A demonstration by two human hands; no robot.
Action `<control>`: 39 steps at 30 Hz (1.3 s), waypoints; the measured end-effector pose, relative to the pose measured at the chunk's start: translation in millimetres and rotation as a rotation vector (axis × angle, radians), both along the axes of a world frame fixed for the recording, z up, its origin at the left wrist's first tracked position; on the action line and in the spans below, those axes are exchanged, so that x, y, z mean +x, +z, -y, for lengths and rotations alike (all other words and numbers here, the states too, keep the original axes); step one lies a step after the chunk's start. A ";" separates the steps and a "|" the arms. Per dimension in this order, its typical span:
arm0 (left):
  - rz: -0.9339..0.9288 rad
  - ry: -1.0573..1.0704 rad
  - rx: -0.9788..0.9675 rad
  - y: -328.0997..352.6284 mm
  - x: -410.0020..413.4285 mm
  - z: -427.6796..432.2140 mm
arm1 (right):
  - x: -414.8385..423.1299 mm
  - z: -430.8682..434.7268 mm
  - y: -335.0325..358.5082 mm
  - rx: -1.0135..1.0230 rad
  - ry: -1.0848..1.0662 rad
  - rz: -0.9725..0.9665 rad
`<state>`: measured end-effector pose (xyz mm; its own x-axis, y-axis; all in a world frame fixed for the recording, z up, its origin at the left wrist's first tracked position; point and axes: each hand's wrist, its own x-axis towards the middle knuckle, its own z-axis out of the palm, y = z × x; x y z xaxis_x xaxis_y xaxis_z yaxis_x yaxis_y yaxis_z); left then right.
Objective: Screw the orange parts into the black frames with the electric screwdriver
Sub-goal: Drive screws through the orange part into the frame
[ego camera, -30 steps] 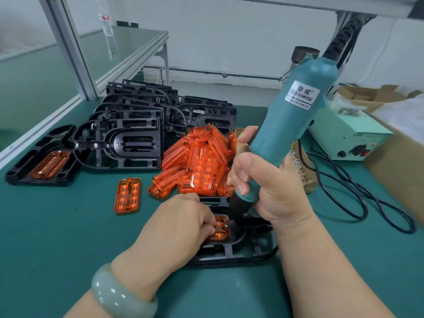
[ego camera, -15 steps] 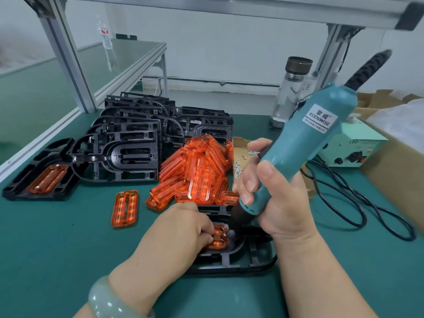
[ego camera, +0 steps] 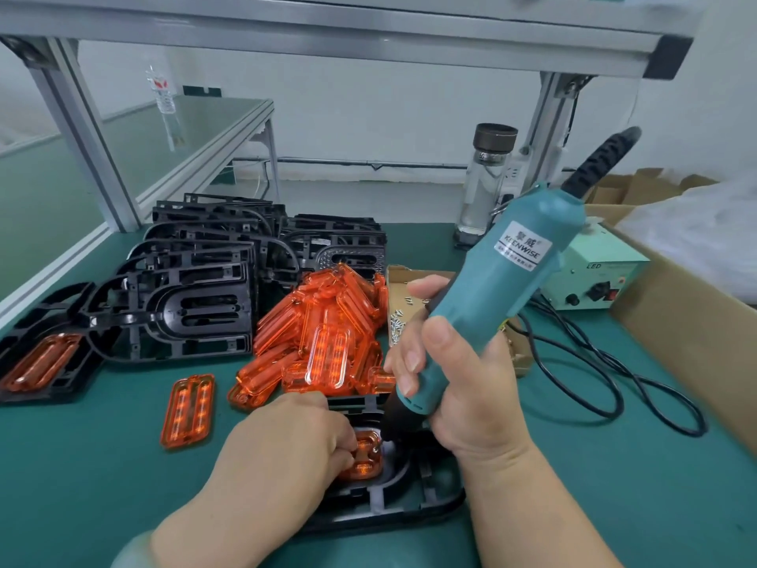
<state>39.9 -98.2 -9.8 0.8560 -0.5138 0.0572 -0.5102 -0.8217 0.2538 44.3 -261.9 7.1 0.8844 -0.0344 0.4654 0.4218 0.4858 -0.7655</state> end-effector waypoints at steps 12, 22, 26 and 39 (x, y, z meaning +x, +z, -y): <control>-0.033 -0.042 0.043 2.5 5.2 0.1 | 5.9 15.9 12.6 0.208 -0.032 -0.012; 0.071 -0.011 -0.236 33.1 48.1 25.8 | 8.4 45.0 7.5 0.367 -0.105 -0.076; 0.121 -0.057 -0.232 39.7 85.6 70.1 | 11.1 48.9 8.0 0.412 -0.105 -0.084; -0.014 -0.214 0.347 22.1 117.4 136.0 | 15.3 50.1 7.5 0.496 -0.139 -0.145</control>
<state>157.3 -234.1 12.3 0.7268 -0.6674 -0.1624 -0.6778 -0.7352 -0.0116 59.6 -312.0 14.5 0.9100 -0.3407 0.2364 0.4147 0.7513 -0.5134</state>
